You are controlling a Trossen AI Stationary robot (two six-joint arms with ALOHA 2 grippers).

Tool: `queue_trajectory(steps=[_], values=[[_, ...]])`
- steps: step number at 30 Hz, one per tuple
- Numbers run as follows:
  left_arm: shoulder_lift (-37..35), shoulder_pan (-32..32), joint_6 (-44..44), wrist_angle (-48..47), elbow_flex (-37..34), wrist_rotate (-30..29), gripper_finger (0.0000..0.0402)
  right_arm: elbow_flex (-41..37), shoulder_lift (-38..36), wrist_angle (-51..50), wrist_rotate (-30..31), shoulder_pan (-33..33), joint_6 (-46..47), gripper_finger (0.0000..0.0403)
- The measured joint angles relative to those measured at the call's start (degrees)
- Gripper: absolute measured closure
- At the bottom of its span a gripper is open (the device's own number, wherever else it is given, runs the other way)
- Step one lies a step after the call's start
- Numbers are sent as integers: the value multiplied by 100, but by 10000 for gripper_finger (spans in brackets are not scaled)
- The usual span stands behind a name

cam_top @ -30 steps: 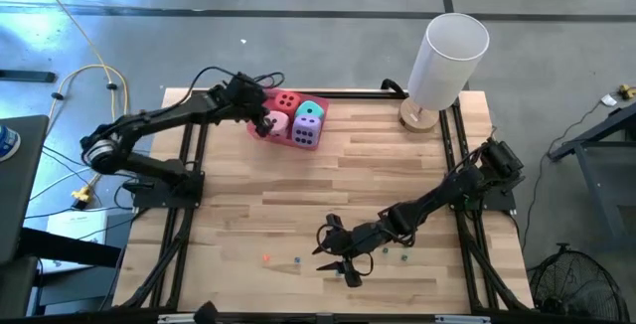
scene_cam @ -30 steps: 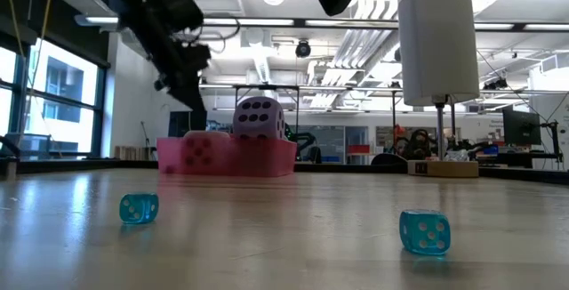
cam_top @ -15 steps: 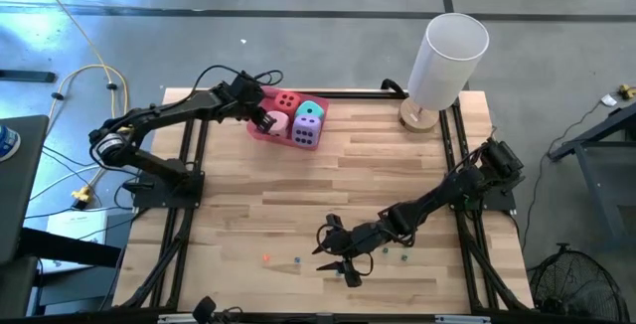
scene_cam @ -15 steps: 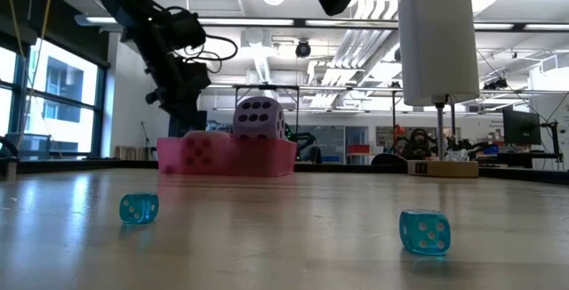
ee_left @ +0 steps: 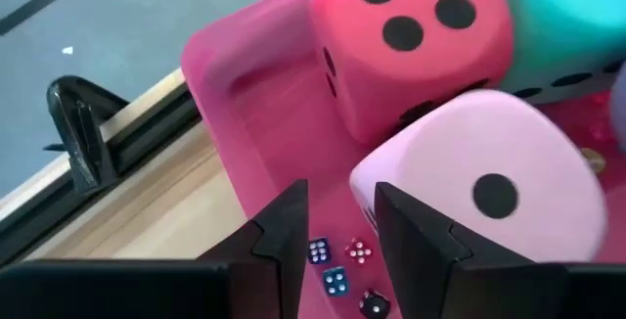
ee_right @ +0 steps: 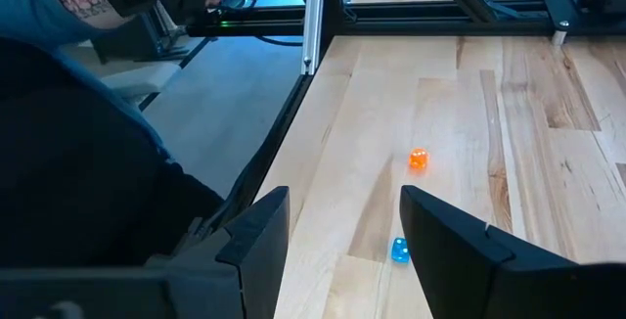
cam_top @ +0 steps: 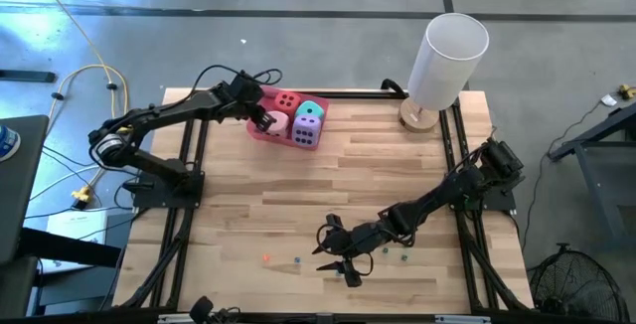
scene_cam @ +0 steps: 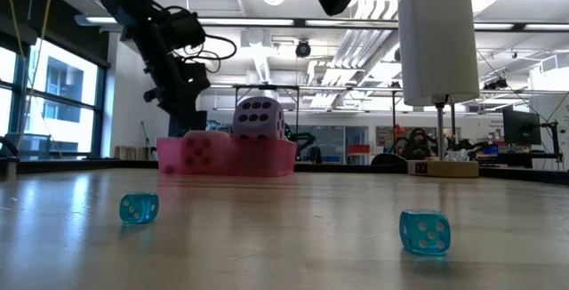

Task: Pick & Place Dice
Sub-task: Put the small green dice into the pink bin

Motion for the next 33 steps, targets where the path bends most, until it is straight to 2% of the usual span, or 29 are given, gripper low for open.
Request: queue_trajectory(steps=[8, 19, 21, 27, 30, 33], values=[[-706, -417, -55, -315, 4, 49, 286, 2, 0, 0, -9, 0, -43, 215], [-2197, -1898, -850, -1737, 4, 762, 285, 2, 0, -9, -12, 51, -31, 215], [-2391, -2211, -1072, -1962, 4, 859, 285, 6, 0, -74, 184, 61, -25, 215], [-2727, -3195, -1502, -2157, -185, 1235, 285, 7, 0, -1084, 1587, 55, 474, 215], [-2742, -3730, -1797, -2128, -352, 1204, 285, 7, 0, -1628, 1689, 60, 919, 215], [-2742, -4297, -2012, -1937, -567, 1211, 285, 7, -98, -2163, 1476, 65, 1346, 215]])
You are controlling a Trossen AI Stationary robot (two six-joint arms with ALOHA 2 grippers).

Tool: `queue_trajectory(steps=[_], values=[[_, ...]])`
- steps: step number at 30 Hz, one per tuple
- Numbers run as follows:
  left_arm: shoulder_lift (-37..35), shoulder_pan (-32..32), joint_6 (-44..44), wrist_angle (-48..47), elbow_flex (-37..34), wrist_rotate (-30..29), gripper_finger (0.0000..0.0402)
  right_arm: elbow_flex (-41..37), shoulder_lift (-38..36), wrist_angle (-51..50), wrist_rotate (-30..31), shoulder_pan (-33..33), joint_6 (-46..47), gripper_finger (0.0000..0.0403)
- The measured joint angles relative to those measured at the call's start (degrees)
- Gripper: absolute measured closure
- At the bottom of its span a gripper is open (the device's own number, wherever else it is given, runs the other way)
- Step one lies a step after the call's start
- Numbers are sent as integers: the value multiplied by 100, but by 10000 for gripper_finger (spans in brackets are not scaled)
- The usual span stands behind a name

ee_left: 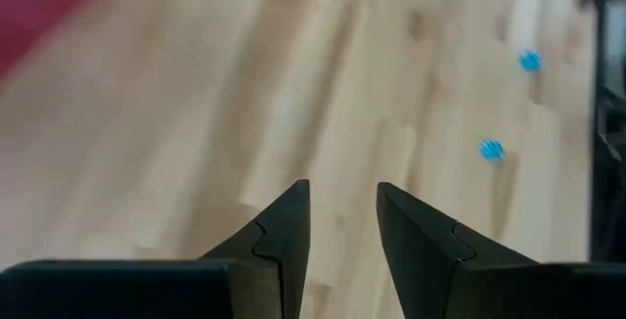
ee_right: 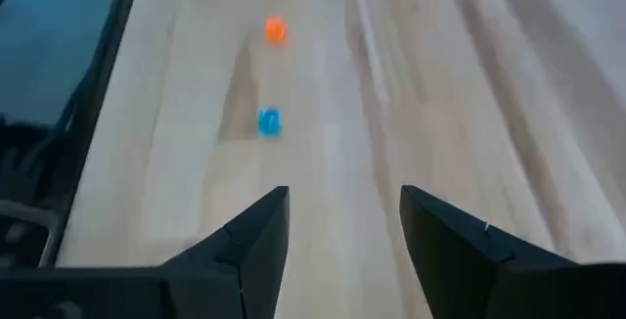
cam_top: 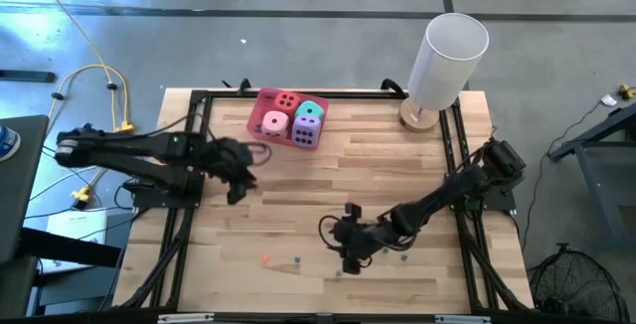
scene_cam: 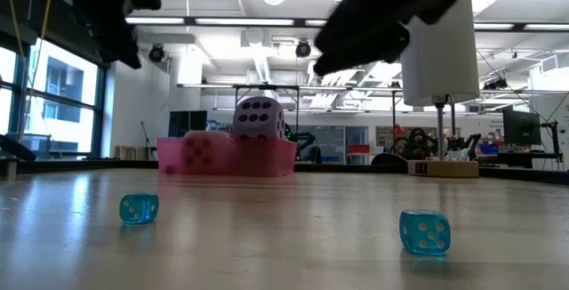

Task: Pick & Place Dice
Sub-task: Put the small green dice into the pink bin

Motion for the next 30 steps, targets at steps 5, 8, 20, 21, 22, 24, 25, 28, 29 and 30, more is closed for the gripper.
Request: queue_trajectory(steps=[5, 8, 20, 21, 22, 24, 25, 28, 29, 30], values=[[0, -981, -261, 412, -219, -5, 285, -2, -197, -847, -489, 69, 596, 215], [2, -1509, -374, 853, -322, 2, 285, 0, -296, -1322, -979, 161, 829, 215], [39, -3008, -1243, 1224, -373, -1263, 285, -2, -365, -2925, -957, 185, 1814, 215], [39, -3105, -1309, 1223, -373, -1351, 285, -2, -363, -3023, -831, 173, 1814, 215], [39, -3193, -1358, 1220, -373, -1453, 285, -2, -363, -3133, -755, 157, 1813, 215], [40, -3401, -1415, 1222, -373, -1710, 285, -1, -363, -3309, -757, 126, 1828, 215], [45, -3505, -1441, 1221, -373, -1864, 285, -1, -363, -3369, -809, 123, 1895, 215], [141, -3785, -1620, 1216, -374, -2302, 285, -2, -363, -3574, -1024, 134, 2158, 215], [183, -3870, -1697, 1217, -375, -2404, 285, -2, -363, -3627, -1118, 136, 2260, 215], [229, -3936, -1770, 1223, -373, -2479, 285, -2, -363, -3661, -1239, 152, 2379, 215]])
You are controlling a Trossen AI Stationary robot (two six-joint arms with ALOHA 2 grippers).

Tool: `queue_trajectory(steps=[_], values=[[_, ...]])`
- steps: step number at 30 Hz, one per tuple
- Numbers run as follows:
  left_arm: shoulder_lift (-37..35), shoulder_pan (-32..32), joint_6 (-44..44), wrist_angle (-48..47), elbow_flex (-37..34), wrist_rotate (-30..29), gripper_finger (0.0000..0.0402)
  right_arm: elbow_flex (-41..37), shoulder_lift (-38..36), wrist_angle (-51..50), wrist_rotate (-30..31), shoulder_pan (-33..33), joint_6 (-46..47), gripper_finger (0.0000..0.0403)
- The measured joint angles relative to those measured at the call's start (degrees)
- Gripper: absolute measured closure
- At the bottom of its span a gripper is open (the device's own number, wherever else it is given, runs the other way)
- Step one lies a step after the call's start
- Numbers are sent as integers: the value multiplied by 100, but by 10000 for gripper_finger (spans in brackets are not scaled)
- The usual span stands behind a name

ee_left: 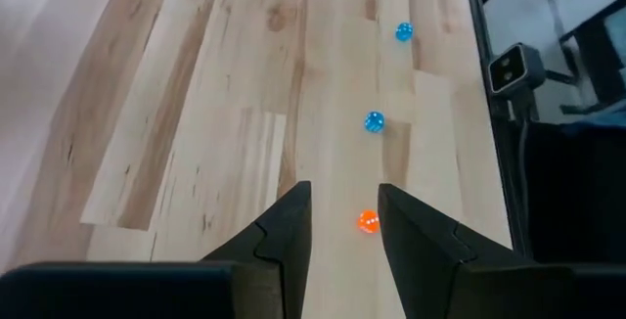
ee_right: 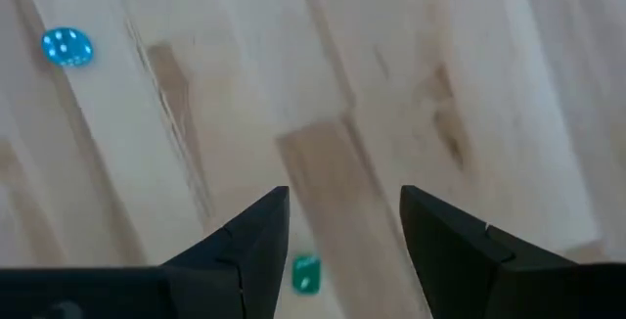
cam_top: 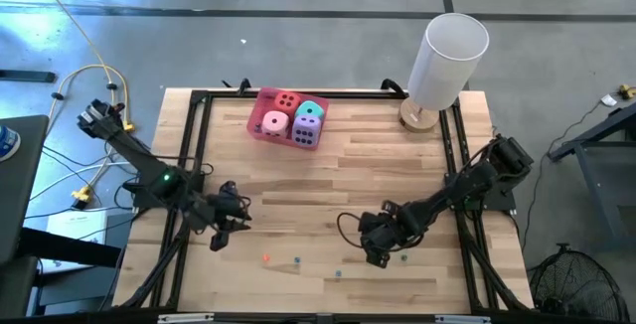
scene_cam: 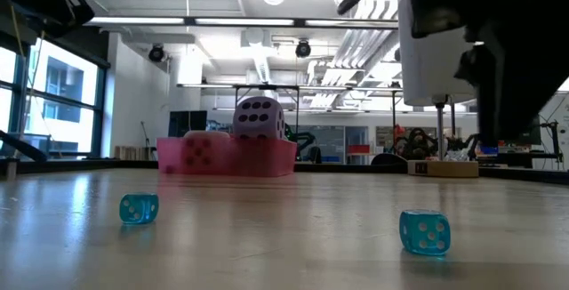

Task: Pick & Place Dice
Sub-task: Put the small green dice into the pink bin

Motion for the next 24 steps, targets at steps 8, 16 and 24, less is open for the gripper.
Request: queue_trajectory(steps=[8, 16, 24], values=[[533, -147, -86, 153, -2, -117, 285, 0, 2, -60, -323, 328, 928, 215], [1038, -144, -80, 564, -2, -104, 285, 0, 56, 119, -53, 695, 874, 215], [1262, -142, -80, 690, -2, -91, 285, 0, 84, 160, 584, 1007, 766, 215]])
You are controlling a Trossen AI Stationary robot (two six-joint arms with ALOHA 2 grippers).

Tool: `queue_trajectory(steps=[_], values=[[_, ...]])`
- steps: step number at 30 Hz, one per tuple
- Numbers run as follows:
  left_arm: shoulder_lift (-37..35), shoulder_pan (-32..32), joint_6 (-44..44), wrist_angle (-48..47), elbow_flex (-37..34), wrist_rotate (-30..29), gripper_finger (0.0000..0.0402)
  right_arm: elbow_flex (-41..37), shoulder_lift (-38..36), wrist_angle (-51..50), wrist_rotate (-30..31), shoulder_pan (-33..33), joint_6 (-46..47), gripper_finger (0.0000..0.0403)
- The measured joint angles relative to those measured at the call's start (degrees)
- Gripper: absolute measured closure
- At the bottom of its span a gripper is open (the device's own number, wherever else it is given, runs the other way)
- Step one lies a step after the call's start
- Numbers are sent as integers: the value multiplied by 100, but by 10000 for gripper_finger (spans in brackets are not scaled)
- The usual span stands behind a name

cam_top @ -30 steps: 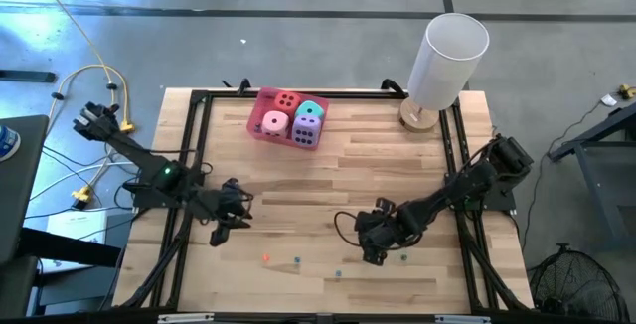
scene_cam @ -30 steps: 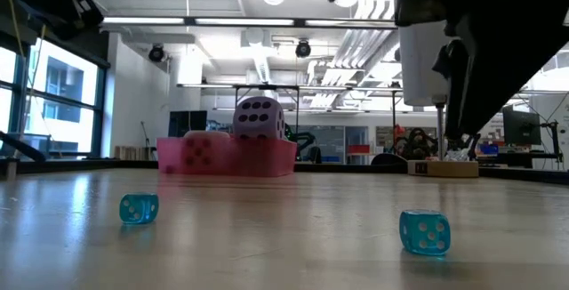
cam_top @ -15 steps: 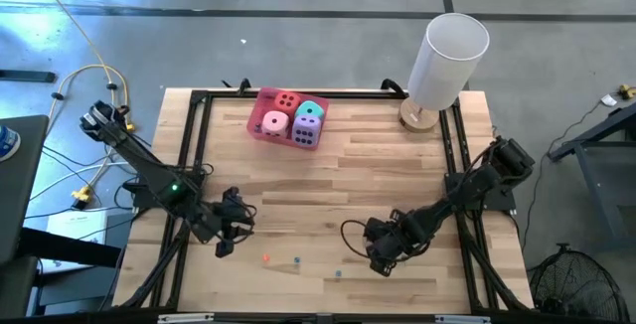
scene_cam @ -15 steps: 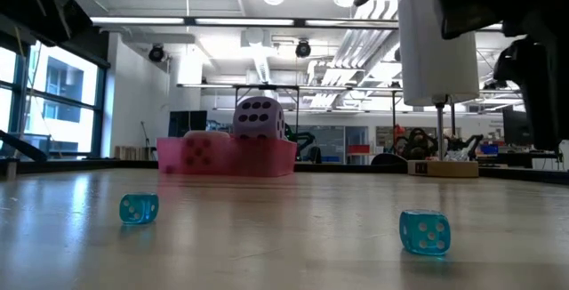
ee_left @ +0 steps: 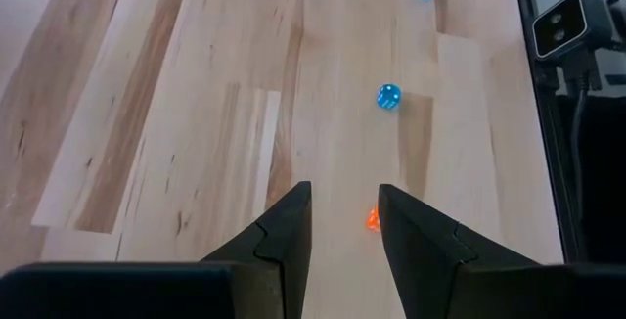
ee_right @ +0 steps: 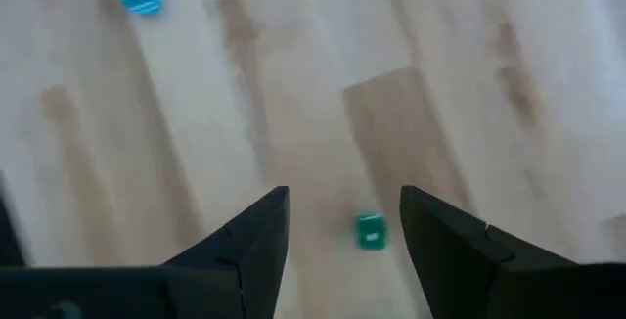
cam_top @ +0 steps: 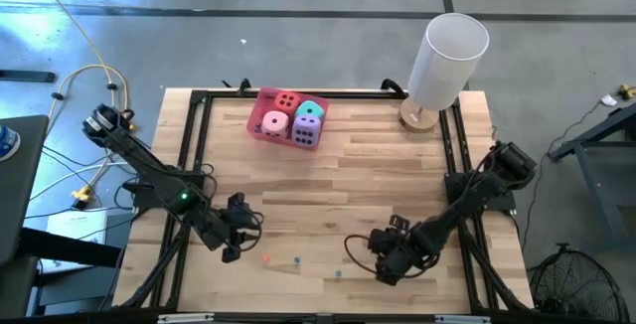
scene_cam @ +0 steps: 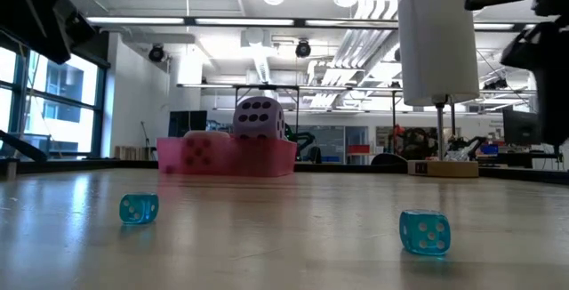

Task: Pick & Place Dice
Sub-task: Put the small green dice into the pink bin

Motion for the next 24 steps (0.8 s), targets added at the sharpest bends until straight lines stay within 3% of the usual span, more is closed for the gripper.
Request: queue_trajectory(steps=[11, 18, 24], values=[[2, -35, 44, 167, 0, 1, 285, -2, 1, -86, -356, 64, 52, 215], [2, -35, 46, 169, 0, 0, 285, -9, 98, -275, 78, 117, 463, 215], [1, -35, 48, 177, 0, -1, 285, -11, 382, -316, 92, 180, 587, 215]])
